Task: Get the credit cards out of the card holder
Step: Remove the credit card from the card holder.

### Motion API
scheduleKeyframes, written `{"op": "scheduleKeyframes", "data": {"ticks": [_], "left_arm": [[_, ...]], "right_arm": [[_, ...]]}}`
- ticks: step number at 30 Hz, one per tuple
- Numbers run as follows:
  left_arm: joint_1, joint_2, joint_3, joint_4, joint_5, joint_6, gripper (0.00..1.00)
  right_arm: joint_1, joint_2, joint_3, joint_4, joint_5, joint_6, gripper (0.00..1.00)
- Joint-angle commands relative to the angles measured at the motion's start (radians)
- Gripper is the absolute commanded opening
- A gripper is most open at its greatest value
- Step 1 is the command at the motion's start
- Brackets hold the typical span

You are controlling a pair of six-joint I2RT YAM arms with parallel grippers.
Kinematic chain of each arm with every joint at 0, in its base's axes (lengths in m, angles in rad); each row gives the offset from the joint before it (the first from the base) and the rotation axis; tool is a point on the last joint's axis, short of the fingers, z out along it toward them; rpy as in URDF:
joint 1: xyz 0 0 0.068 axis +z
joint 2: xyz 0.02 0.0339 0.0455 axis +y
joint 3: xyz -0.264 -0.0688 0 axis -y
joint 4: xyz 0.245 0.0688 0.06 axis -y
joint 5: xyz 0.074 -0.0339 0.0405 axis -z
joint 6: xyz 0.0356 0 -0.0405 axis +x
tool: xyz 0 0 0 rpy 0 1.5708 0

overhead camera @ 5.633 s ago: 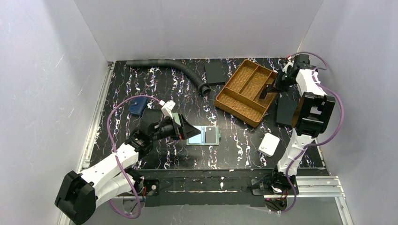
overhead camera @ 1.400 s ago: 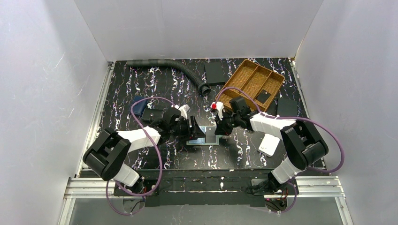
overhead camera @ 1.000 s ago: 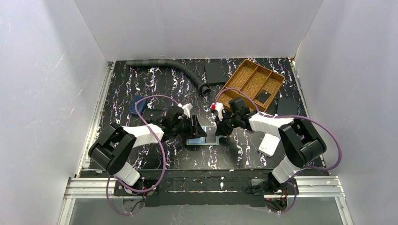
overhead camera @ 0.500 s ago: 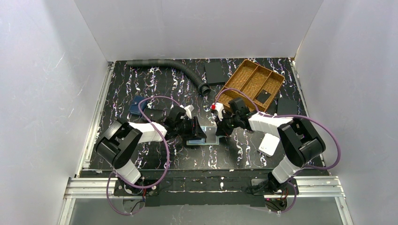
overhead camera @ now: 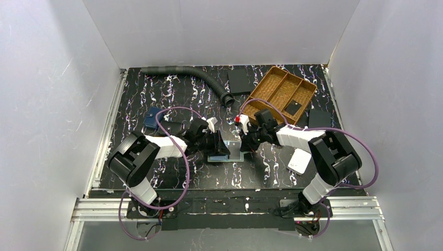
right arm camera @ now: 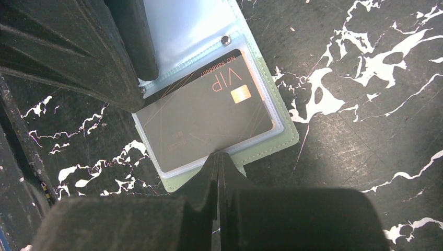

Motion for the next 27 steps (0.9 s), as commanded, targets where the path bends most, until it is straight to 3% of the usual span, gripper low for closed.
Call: {"op": "scheduleKeyframes", "data": {"ticks": [1, 19, 27], "left_arm": [[-0.005, 0.007, 0.028, 0.004, 0.007, 0.022, 0.31], [-0.012, 0.064, 0.050, 0.012, 0.002, 0.014, 0.24], [-0.014, 0.078, 0.042, 0.033, 0.020, -0.017, 0.27]], "right_arm": [[0.003, 0.016, 0.029, 0.001, -0.002, 0.008, 0.05], [0.003, 0.060, 0.029, 0.030, -0.054, 0.072, 0.04], [0.003, 0.077, 0.028, 0.049, -0.060, 0.112, 0.03]]}}
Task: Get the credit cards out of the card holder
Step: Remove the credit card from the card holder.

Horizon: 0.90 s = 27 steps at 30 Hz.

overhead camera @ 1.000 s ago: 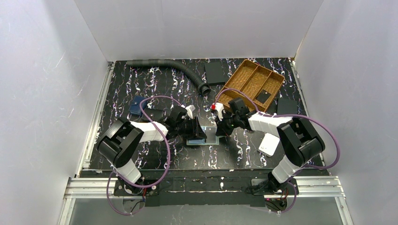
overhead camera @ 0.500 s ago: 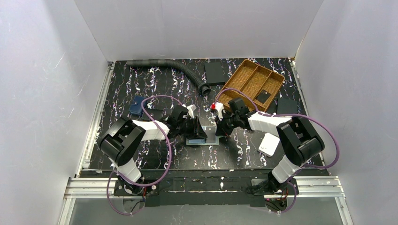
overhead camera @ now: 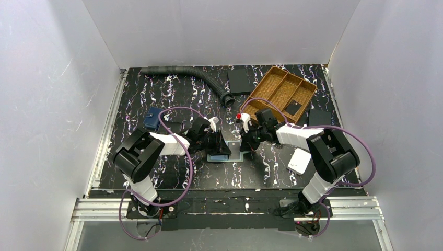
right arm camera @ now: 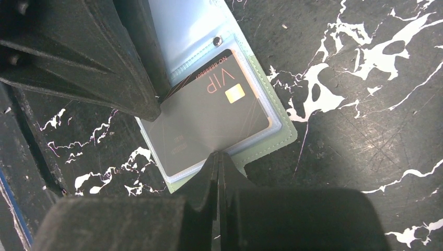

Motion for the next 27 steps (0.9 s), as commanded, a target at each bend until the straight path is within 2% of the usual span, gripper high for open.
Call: {"op": "scheduleKeyframes", "data": {"ticks": [1, 9, 12, 21, 25, 27], "left_arm": [[-0.011, 0.017, 0.010, 0.015, 0.015, -0.013, 0.27], [-0.011, 0.009, -0.041, 0.141, 0.019, -0.141, 0.26], [-0.012, -0.001, -0.064, 0.211, 0.004, -0.199, 0.20], [-0.011, -0.025, -0.104, 0.323, -0.018, -0.299, 0.12], [-0.012, -0.029, -0.119, 0.378, -0.010, -0.323, 0.15], [-0.012, -0.030, -0.123, 0.388, -0.001, -0.317, 0.22]], "right_arm": [[0.019, 0.049, 0.016, 0.039, -0.030, 0.039, 0.02], [0.019, 0.074, 0.030, 0.031, -0.038, 0.091, 0.01], [0.019, 0.084, 0.034, 0.029, -0.039, 0.102, 0.01], [0.019, 0.103, 0.046, 0.011, -0.031, 0.104, 0.01], [0.019, 0.108, 0.048, 0.008, -0.035, 0.104, 0.01], [0.019, 0.108, 0.050, 0.005, -0.037, 0.104, 0.01]]}}
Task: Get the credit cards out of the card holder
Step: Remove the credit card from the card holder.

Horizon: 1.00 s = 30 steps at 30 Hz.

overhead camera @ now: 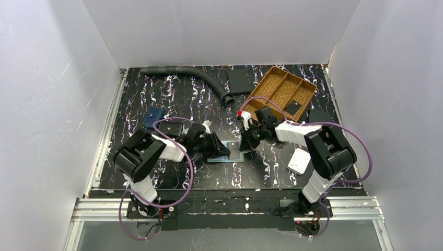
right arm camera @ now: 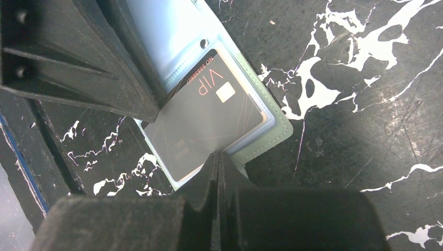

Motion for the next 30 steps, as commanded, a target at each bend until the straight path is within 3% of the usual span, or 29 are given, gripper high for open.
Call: {"op": "scheduleKeyframes", "data": {"ticks": [1, 11, 22, 30], "left_arm": [[-0.019, -0.032, 0.005, 0.149, 0.032, -0.028, 0.25], [-0.018, -0.027, -0.032, 0.084, -0.016, 0.048, 0.33], [-0.019, -0.038, -0.017, -0.004, -0.057, 0.082, 0.37], [-0.020, -0.043, -0.012, -0.039, -0.089, 0.082, 0.37]], "right_arm": [[0.035, 0.065, 0.007, 0.040, -0.020, 0.005, 0.01], [0.022, 0.070, 0.005, 0.058, -0.060, 0.057, 0.01], [-0.002, 0.095, 0.001, 0.120, -0.063, 0.252, 0.01], [-0.030, 0.072, -0.007, 0.131, -0.037, 0.269, 0.01]]}}
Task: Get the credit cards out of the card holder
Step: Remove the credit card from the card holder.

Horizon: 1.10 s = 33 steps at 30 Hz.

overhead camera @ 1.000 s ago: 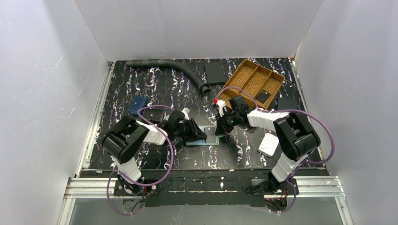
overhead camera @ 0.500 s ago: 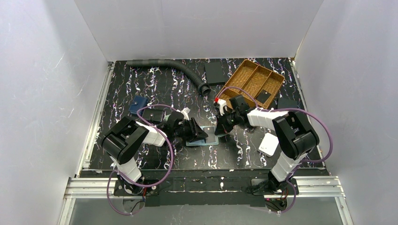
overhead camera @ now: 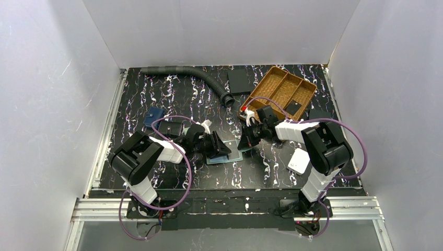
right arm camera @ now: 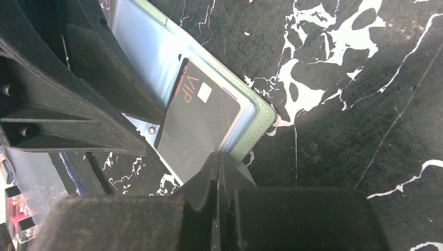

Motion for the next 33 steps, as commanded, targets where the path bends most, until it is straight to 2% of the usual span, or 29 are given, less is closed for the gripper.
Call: {"op": "scheduleKeyframes", "data": {"ticks": [1, 16, 27, 33], "left_arm": [[-0.013, -0.007, 0.017, -0.067, -0.067, 0.024, 0.37], [-0.017, -0.039, 0.030, -0.143, -0.136, 0.011, 0.37], [-0.018, -0.031, 0.035, -0.153, -0.139, 0.017, 0.32], [-0.017, -0.032, 0.041, -0.157, -0.134, 0.021, 0.32]], "right_arm": [[-0.001, 0.012, -0.015, 0.058, 0.017, 0.028, 0.01], [-0.017, -0.038, -0.030, 0.078, 0.052, 0.028, 0.05], [-0.035, -0.124, -0.060, 0.131, -0.011, 0.011, 0.07], [-0.034, -0.086, -0.063, 0.150, -0.036, 0.041, 0.05]]}}
